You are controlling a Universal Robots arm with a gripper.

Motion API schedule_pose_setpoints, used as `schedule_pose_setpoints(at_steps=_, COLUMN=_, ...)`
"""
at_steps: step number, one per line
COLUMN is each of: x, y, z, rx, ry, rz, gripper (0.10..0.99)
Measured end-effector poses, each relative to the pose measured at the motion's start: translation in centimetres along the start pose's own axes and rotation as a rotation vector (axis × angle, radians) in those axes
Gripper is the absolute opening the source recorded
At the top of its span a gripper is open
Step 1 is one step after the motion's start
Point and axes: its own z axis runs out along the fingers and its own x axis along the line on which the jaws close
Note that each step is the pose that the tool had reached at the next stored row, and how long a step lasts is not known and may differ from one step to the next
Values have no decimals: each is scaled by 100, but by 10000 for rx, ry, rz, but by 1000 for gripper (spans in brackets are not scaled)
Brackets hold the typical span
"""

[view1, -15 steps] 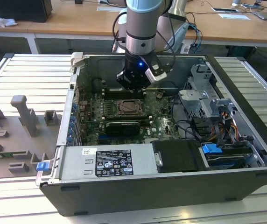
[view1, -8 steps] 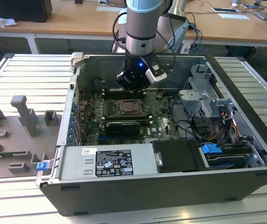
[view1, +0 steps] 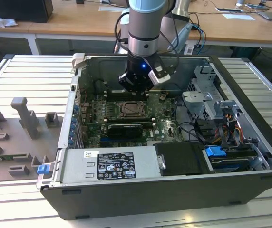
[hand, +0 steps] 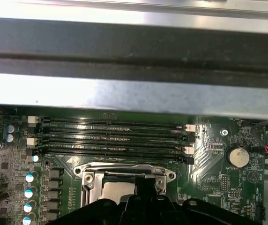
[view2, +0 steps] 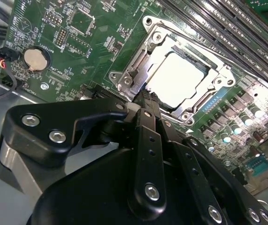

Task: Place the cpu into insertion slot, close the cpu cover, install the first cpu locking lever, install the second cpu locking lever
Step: 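Install the second cpu locking lever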

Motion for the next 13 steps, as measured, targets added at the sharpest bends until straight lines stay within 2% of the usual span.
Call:
schedule_pose_setpoints(at_steps=4, x=0, y=-13, z=-30, rx=-3, ry=-1, rz=-2, gripper=106)
schedule_pose_setpoints(at_steps=5, x=2, y=-36, z=-31, rx=-2, ry=-1, rz=0, gripper=106)
schedule_pose_setpoints(at_steps=8, x=9, y=-167, z=-38, rx=-1, ry=0, rz=0, gripper=106)
schedule_pose_setpoints(at_steps=9, x=9, y=-184, z=-38, rx=-2, ry=0, rz=-1, gripper=106)
schedule_pose_setpoints(at_steps=12, x=10, y=-196, z=-68, rx=-11, ry=-1, rz=2, gripper=106)
schedule_pose_setpoints(at_steps=13, x=10, y=-195, z=-112, rx=-11, ry=-1, rz=2, gripper=106)
